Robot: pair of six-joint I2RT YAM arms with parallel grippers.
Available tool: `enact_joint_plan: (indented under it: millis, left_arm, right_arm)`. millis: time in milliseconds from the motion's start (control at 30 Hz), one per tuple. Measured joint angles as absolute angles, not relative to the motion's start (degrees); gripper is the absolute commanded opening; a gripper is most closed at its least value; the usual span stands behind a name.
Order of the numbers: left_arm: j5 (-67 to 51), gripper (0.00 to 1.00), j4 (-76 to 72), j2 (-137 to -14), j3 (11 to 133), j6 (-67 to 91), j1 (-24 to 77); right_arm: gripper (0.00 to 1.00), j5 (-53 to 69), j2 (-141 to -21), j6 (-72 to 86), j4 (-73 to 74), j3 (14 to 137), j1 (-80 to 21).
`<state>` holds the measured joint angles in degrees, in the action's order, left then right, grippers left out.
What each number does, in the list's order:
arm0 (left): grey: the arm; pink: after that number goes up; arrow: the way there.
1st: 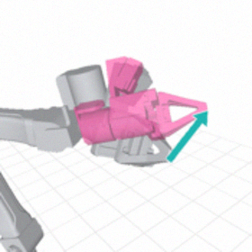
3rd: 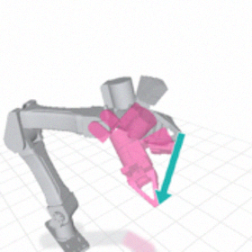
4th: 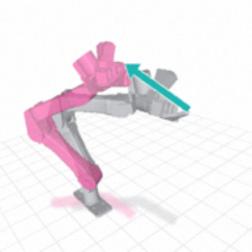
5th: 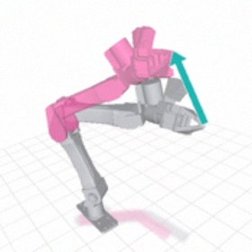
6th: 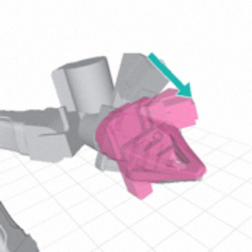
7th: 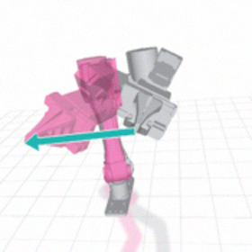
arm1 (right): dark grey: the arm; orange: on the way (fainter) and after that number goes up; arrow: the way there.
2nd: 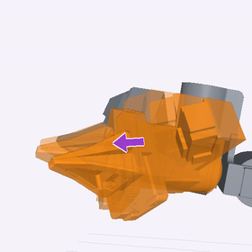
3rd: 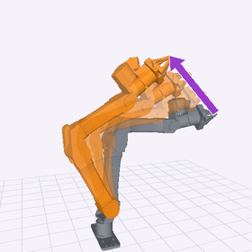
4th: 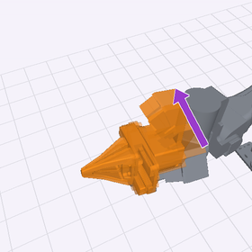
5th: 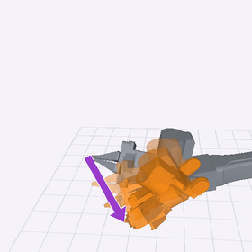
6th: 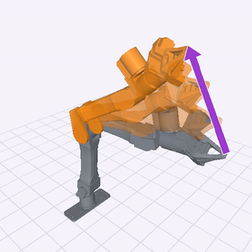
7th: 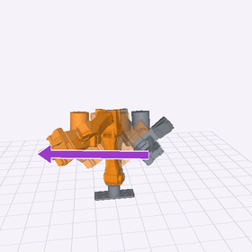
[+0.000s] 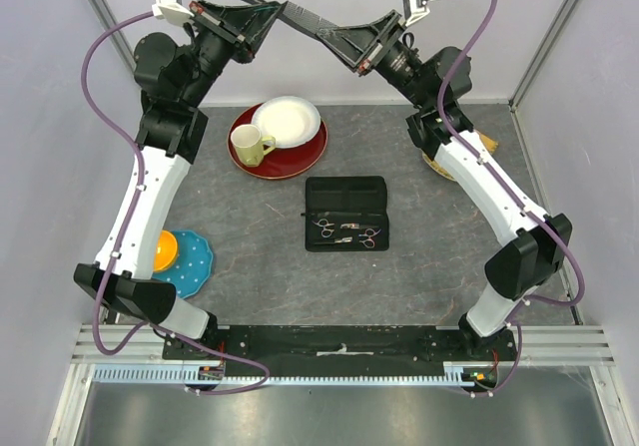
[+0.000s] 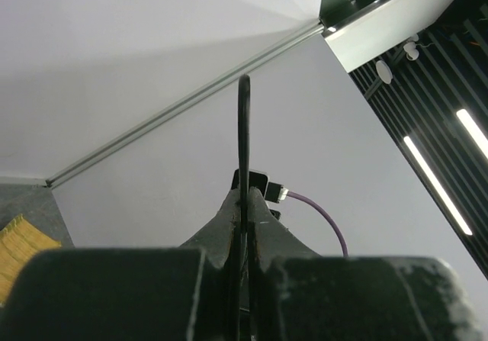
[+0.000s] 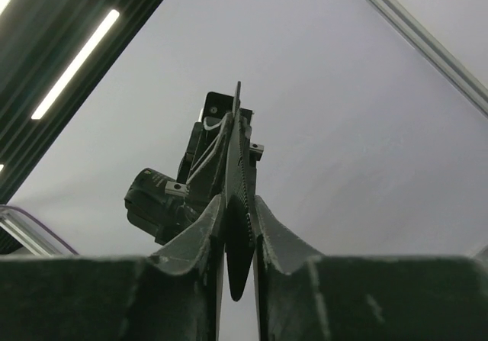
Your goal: Sort the hair-cutting tools
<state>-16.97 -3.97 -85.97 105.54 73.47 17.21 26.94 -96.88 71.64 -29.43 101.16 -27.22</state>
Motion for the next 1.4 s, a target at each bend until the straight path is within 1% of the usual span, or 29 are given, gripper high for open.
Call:
enact_joint_plan:
  millis: [67,133,167,200,233,300,333,367,400,433,500,533,600,700,767,900,1067,1167,1300,1400]
  left_arm:
    - [-16.95,0.02,-4.03,-85.97,104.86,73.38,17.08]
    - [-17.02,0.02,-4.21,-85.97,104.18,73.36,17.06]
    - [-17.06,0.02,-4.47,-85.97,103.72,73.36,17.06]
    - [-17.19,0.02,-4.64,-85.86,103.04,73.36,17.10]
    - [-17.26,0.02,-4.64,-85.82,102.89,73.36,17.12]
    - [-17.87,0.03,-4.67,-85.71,102.21,73.30,17.15]
    - [-18.09,0.06,-4.67,-85.67,101.95,73.28,17.17]
    - [-18.11,0.11,-4.62,-85.67,101.78,73.23,17.17]
    - [-18.11,0.26,-4.51,-85.67,101.69,72.90,17.17]
    - [-18.11,0.35,-4.40,-85.67,101.54,72.73,17.10]
    - [-18.24,0.58,-4.36,-85.65,101.45,72.12,17.10]
    - [-18.37,0.63,-4.32,-85.54,101.36,71.70,17.10]
    - [-18.61,0.68,-3.60,-84.90,100.82,70.61,17.10]
    - [-20.25,0.70,-2.24,-82.67,97.56,68.58,16.58]
    - [-22.70,0.70,-1.04,-80.75,93.19,66.65,15.81]
    - [-27.68,0.69,2.24,-77.43,82.21,60.27,14.17]
    - [-30.15,0.68,6.81,-75.99,67.96,51.22,14.00]
    - [-30.35,0.66,10.04,-78.28,62.76,46.52,14.00]
    - [-30.68,0.63,10.46,-85.80,61.95,41.87,14.04]
    - [-31.16,0.62,9.74,-91.92,61.89,39.79,14.24]
  right_arm:
    - [0.19,26.98,-97.38,72.29,-29.06,101.97,-27.27]
    - [0.21,26.96,-97.60,72.66,-28.56,102.39,-27.27]
    - [0.24,26.96,-97.65,72.73,-28.23,102.43,-27.27]
    - [0.26,26.94,-97.69,72.79,-27.97,102.43,-27.27]
    - [0.25,26.94,-97.80,72.84,-27.70,102.43,-27.27]
    - [0.13,26.89,-98.13,72.88,-27.40,102.43,-27.27]
    - [0.06,26.89,-98.26,72.90,-27.16,102.43,-27.27]
    - [0.00,26.92,-98.35,72.93,-26.98,102.43,-27.27]
    - [0.00,26.94,-98.41,73.21,-26.85,102.43,-27.27]
    - [0.00,26.92,-98.41,73.32,-26.76,102.43,-27.27]
    - [0.00,26.92,-98.41,73.10,-26.35,102.43,-27.27]
    - [0.00,26.92,-98.41,72.79,-25.71,102.37,-27.27]
    - [0.00,27.11,-98.19,71.77,-24.14,101.71,-27.16]
    - [0.00,29.08,-97.01,69.67,-21.15,98.80,-25.93]
    - [0.00,31.66,-95.48,68.23,-19.16,95.64,-24.23]
    - [0.00,38.89,-92.23,62.43,-13.52,87.37,-17.08]
    - [0.00,46.94,-89.95,53.47,-6.72,74.61,-8.38]
    - [0.00,49.89,-89.73,47.40,-0.75,68.14,-5.04]
    - [0.00,52.34,-89.76,38.83,5.48,62.59,-0.32]
    - [0.00,52.90,-90.06,32.75,8.75,60.60,2.68]
